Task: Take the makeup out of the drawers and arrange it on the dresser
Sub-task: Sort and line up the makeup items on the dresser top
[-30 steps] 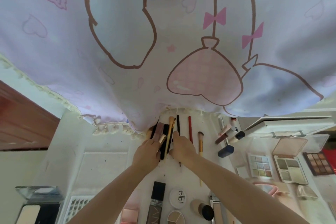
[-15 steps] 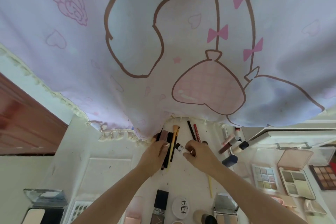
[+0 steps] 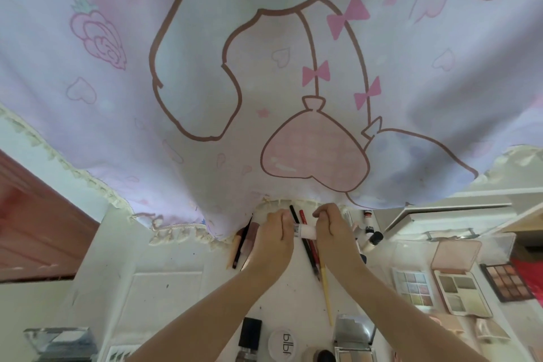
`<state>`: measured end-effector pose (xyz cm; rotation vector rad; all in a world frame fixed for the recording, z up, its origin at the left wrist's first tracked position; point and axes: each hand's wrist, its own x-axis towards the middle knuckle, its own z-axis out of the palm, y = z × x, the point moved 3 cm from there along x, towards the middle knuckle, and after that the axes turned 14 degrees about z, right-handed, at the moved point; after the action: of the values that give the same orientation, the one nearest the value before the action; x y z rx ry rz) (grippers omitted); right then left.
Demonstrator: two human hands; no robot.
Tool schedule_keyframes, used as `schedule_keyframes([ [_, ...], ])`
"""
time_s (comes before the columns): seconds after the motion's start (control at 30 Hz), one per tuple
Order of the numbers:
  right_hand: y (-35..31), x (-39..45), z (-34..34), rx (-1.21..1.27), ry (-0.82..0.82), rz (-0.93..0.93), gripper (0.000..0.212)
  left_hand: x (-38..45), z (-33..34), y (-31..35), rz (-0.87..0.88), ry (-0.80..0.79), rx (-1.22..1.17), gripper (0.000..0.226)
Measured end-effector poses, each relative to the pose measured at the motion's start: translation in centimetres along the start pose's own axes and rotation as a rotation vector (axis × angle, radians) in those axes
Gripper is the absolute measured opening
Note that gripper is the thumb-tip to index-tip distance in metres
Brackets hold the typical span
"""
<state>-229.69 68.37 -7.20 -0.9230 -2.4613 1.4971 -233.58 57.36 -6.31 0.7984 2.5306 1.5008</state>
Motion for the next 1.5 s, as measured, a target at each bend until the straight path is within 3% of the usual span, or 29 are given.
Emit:
schedule_keyframes([
  [0.07, -0.6, -0.3, -0.3, -0.029, 0.06, -0.113, 0.019, 0.7, 0.2, 0.5, -0.051, 0.017, -0.067, 0.038],
  [0.13, -1.7, -0.9, -1.0, -0.14, 0.121, -0.26, 0.014, 0.9, 0.7, 0.1, -0.233, -0.02, -0.226, 0.039],
  [0.2, -1.2, -0.7, -1.2, -0.206, 0.02, -0.323, 0.009, 0.5, 1.1, -0.4, -0.461, -0.1, -0.435, 0.035],
  [0.27, -0.8, -0.7, -1.2, -0.18, -0.03, -0.356, 0.009, 0.1, 1.0, -0.4, -0.554, -0.132, -0.575, 0.033],
  [0.3, -0.2, -0.4, -1.4, -0.15, -0.006, -0.326, 0.009, 0.2, 0.9, -0.5, -0.548, -0.114, -0.636, 0.034],
  [0.4, 0.7, -0.1, -1.2, 0.144, -0.151, -0.003, 0.021, 0.1, 0.5, -0.1, -0.471, -0.036, -0.811, 0.029],
  [0.53, 0.6, -0.7, -1.3, 0.424, -0.209, 0.233, 0.023, -0.6, 1.1, 0.2, -0.406, -0.053, -0.852, 0.017],
  [0.73, 0.8, -1.3, -1.2, 0.186, -0.205, 0.224, 0.028, -0.5, 2.0, 0.3, -0.463, 0.066, -0.928, 0.013],
  [0.8, 1.3, -0.9, -1.8, 0.123, -0.125, 0.267, 0.025, -0.4, 2.0, 0.1, -0.482, 0.076, -0.914, 0.013],
  [0.87, 1.5, -0.6, -2.6, 0.142, -0.133, 0.364, 0.022, -0.4, 1.6, -0.4, -0.399, 0.005, -0.72, 0.01],
  [1.0, 1.1, -0.3, -3.5, 0.116, -0.328, 0.496, 0.031, -0.8, 0.9, -0.6, -0.071, -0.329, -0.156, 0.013],
  [1.1, 0.9, -0.6, -3.2, 0.072, -0.455, 0.462, 0.04, -1.3, 0.9, 0.5, 0.104, -0.414, 0.052, 0.021],
  [1.23, 0.0, -1.4, -4.0, 0.024, -0.408, 0.217, 0.018, -1.1, 0.9, 0.8, 0.119, -0.415, -0.004, 0.004],
  [1.3, -0.3, -1.6, -4.5, 0.049, -0.411, 0.084, 0.02, -0.9, 1.0, 0.1, 0.065, -0.413, -0.086, 0.013],
  [1.37, -0.4, -1.5, -4.9, 0.082, -0.478, 0.088, 0.024, -0.9, 1.0, -0.5, 0.046, -0.408, -0.106, 0.022],
  [1.47, -0.3, -0.8, -4.9, 0.007, -0.522, 0.215, 0.005, -1.1, 1.1, -0.5, 0.054, -0.427, -0.125, 0.024],
  [1.5, -0.2, -0.5, -4.8, -0.063, -0.519, 0.205, 0.014, -1.1, 1.2, -0.5, 0.058, -0.436, -0.126, 0.024],
])
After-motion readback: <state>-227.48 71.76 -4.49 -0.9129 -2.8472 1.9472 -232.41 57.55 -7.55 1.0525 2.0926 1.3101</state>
